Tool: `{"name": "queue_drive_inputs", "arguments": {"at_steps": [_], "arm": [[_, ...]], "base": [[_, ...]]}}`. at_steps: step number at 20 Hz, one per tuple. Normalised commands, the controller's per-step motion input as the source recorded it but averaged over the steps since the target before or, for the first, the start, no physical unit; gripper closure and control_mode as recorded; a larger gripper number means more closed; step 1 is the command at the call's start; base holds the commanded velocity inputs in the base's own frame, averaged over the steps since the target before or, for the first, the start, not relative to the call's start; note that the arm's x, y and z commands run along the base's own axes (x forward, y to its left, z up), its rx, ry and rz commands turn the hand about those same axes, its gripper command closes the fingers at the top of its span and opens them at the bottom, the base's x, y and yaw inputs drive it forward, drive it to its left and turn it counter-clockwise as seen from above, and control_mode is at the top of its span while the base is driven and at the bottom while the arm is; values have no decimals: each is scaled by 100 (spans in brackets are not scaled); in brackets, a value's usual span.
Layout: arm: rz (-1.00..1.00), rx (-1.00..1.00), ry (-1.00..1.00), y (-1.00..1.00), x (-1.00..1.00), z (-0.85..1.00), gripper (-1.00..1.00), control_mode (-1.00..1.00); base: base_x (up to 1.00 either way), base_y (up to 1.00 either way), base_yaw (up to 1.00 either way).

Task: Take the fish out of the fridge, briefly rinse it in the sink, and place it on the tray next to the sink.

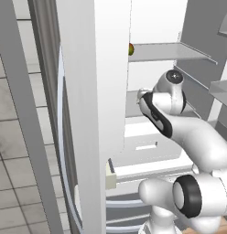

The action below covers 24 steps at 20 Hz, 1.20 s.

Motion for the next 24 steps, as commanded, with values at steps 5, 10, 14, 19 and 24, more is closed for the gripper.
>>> {"name": "queue_drive_inputs", "arguments": {"at_steps": [5, 10, 14, 19, 24], "arm": [[1, 0, 0, 0, 26, -16, -100, -100], [3, -6, 1, 0, 5, -13, -100, -100], [2, -1, 0, 7, 0, 0, -100, -100], [-2, 2, 0, 0, 19, -5, -100, -100], [-2, 7, -1, -1, 16, -15, -100, -100]], "base": [[0, 0, 0], [0, 0, 0], [0, 0, 0], [0, 0, 0], [0, 0, 0]]}}
